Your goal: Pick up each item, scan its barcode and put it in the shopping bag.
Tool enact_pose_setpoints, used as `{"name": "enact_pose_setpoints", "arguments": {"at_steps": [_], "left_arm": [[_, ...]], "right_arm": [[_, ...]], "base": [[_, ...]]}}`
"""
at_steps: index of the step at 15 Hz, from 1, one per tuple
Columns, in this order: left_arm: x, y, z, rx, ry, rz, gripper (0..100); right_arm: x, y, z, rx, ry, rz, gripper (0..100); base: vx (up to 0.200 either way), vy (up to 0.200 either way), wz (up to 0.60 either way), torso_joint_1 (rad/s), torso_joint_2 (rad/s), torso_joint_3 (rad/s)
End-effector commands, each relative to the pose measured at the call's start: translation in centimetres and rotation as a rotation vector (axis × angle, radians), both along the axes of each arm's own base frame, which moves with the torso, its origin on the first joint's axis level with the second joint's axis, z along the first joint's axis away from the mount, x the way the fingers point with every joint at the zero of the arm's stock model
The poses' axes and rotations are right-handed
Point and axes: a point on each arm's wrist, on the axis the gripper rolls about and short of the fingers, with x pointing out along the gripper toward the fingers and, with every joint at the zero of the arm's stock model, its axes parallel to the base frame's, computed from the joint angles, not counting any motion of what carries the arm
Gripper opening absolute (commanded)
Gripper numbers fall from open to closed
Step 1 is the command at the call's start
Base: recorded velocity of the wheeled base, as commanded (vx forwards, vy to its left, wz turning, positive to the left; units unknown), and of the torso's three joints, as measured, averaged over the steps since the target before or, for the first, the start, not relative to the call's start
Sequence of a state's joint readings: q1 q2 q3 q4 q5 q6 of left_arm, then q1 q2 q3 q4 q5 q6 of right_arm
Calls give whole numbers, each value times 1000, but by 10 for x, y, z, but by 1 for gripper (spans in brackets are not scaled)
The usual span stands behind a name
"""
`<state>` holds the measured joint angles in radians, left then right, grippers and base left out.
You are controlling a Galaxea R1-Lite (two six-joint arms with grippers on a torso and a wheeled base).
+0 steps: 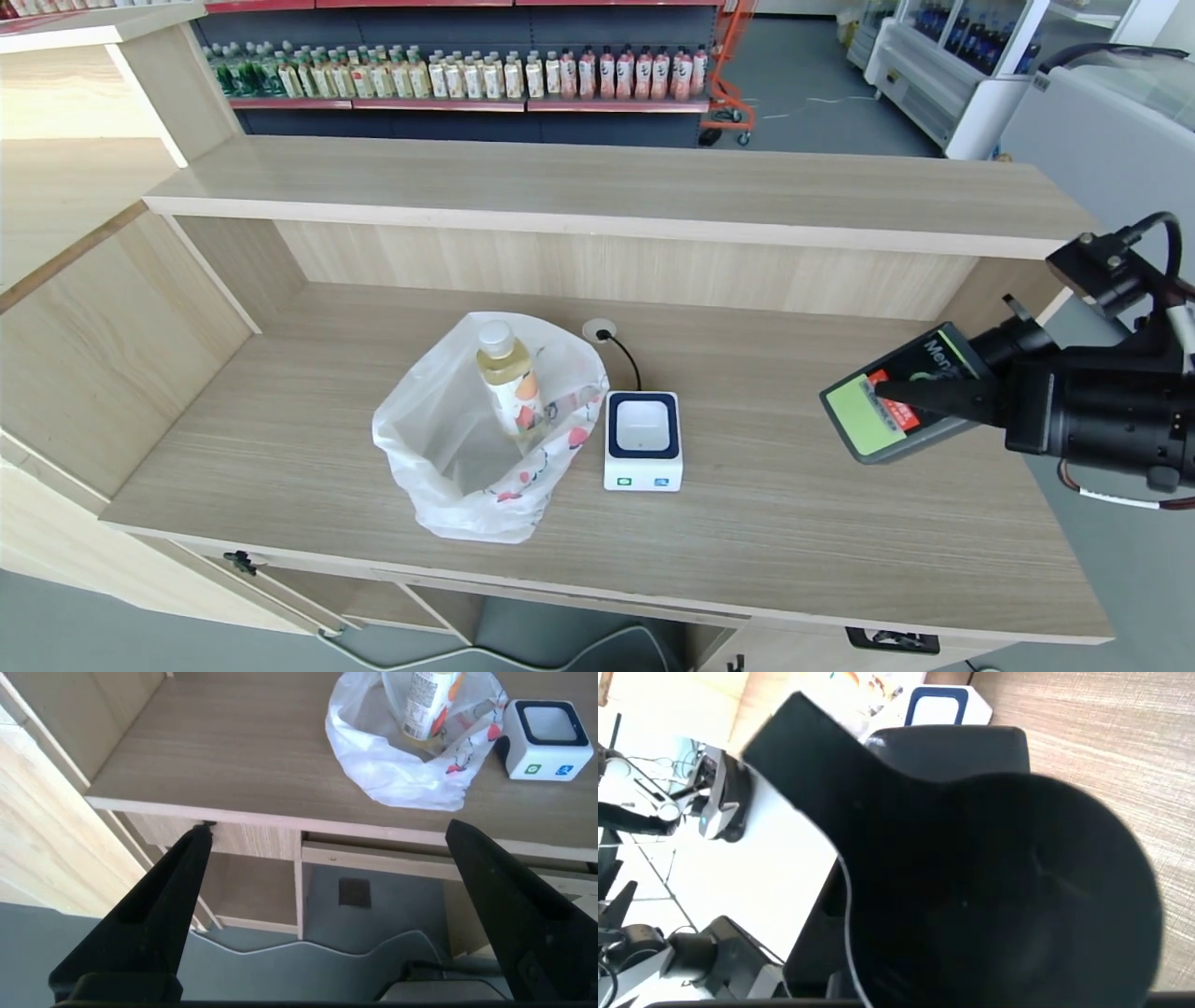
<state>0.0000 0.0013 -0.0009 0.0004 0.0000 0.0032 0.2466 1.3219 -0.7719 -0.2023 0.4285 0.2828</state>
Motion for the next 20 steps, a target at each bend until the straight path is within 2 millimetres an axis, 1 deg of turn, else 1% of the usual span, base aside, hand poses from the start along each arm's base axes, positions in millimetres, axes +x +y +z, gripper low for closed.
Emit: {"name": "enact_pose_setpoints", "arguments": {"at_steps": [1,2,4,6,9,12,16,20], "left_arm": [[0,0,0,1,1,0,100],[0,0,0,1,1,-2,100],[0,0,0,0,1,0,100],[0,0,0,0,1,0,100],[0,0,0,0,1,0,100],[0,0,0,0,-1,0,100],[0,0,0,0,1,0,100],[0,0,0,0,1,0,100]], "right_arm": [[6,2,-7,-12,23,-10,0],[9,3,-9,-23,30,-28,0],[21,4,-22,-77,47,-87,0],[37,8,-32,-89,38,-112,0],[60,13,-47,-94,35,-114,0],[75,20,-66,-104,66,-103,0],[90,25,-82,-103,72,-95,0],[95,35,-88,-94,73,-65,0]], "base": [[0,200,0,2,2,7],[0,0,0,0,0,0],[0,0,0,0,0,0],[0,0,0,0,0,0],[0,0,0,0,0,0],[0,0,0,0,0,0],[0,0,0,0,0,0],[0,0,0,0,0,0]]}}
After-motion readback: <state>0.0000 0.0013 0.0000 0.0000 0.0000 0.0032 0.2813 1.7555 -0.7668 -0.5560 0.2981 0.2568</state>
